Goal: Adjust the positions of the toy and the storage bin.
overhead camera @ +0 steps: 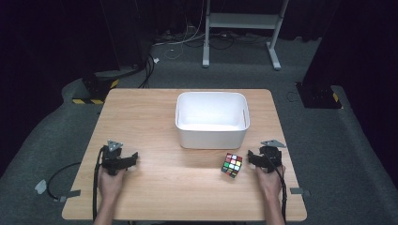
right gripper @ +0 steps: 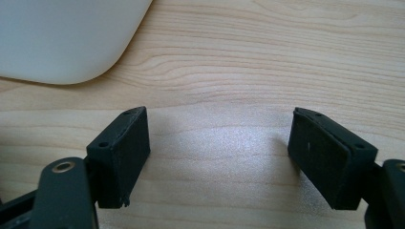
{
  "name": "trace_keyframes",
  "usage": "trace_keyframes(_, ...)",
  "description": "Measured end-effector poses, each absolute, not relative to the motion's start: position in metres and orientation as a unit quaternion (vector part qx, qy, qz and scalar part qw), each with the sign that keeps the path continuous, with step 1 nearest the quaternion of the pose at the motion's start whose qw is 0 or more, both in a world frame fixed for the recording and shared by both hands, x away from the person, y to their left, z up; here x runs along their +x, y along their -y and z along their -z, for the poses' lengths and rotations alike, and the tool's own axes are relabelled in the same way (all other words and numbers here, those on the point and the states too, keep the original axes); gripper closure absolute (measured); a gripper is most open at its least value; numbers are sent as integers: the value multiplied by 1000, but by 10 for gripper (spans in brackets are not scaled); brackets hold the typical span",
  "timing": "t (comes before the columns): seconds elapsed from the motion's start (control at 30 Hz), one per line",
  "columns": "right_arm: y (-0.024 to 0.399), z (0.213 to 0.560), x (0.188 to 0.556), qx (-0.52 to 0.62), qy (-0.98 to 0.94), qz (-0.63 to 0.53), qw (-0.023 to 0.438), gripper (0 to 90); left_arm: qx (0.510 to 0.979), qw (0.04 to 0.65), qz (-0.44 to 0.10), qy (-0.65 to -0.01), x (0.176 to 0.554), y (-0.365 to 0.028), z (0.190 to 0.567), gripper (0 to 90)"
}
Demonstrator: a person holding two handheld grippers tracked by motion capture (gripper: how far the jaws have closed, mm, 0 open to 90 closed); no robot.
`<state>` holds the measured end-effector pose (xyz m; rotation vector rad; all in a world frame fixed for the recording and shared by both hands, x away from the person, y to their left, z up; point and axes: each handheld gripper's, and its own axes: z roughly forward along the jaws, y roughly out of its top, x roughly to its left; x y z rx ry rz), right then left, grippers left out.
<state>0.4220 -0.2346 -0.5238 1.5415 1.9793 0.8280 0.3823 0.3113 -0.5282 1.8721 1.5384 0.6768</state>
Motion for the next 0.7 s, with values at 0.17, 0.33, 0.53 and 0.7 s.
trace_keyframes(0.17,235,524,422,565,-727,-303,247,217,708,308,-256,-582,382,-311,528,181)
trace_keyframes(0.33,234,524,422,566,-726,-302,248,214,708,308,-256,-581,382,-312,528,180)
trace_keyframes(0.53,234,524,422,566,-726,-302,248,216,709,308,-255,-581,383,-312,528,180)
trace_keyframes(0.7,235,522,421,567,-729,-296,243,226,709,308,-255,-581,383,-312,528,179)
